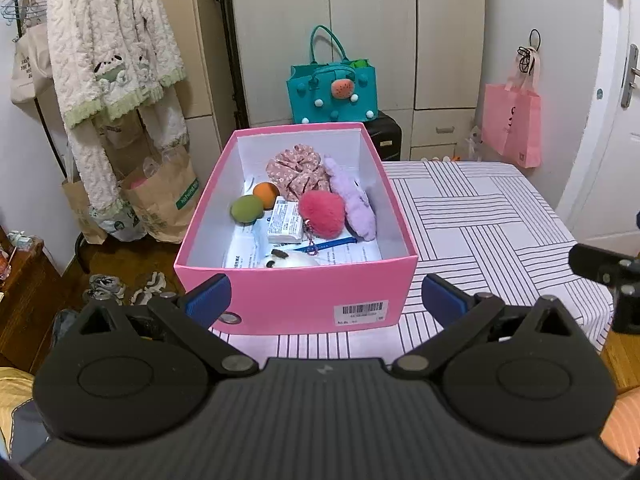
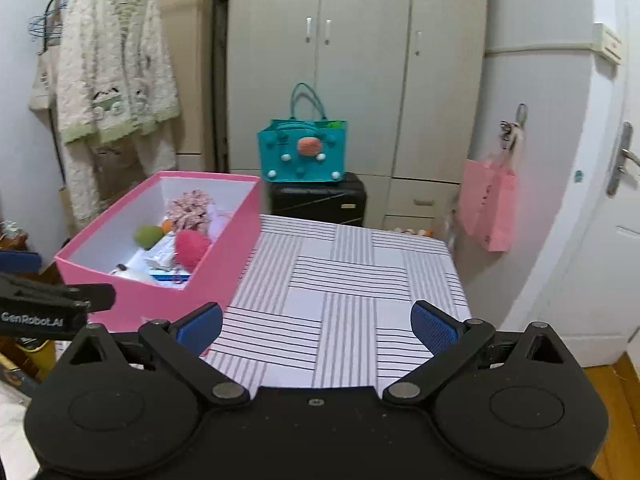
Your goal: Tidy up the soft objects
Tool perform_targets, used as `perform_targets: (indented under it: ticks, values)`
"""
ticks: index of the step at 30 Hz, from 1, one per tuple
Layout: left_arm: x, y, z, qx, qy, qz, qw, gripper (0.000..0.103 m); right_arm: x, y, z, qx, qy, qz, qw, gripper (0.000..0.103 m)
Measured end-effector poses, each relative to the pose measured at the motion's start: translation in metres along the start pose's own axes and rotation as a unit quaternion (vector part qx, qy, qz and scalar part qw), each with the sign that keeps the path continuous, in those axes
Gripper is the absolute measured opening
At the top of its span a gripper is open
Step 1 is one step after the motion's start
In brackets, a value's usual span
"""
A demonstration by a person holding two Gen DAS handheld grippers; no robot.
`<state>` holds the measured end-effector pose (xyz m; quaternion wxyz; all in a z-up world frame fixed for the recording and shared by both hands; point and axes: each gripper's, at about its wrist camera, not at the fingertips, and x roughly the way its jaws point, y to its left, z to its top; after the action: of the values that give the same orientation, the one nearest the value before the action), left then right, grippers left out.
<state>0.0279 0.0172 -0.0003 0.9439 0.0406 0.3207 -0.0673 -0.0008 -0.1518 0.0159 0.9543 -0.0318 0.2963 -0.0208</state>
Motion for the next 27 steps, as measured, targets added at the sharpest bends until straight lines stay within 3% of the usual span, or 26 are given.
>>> perform_targets:
  ticks: [14, 27]
  values:
    - [-0.005, -0.010, -0.013, 0.005, -0.036, 0.023, 0.9991, 0.103, -0.008, -0.004, -0.010, 0.021, -0.013, -0.022, 0.999, 0.102]
    - [-0.010, -0.011, -0.015, -0.002, -0.068, 0.023, 0.9974, 0.103, -0.011, -0.002, -0.015, 0.016, -0.042, -0.053, 0.998, 0.102]
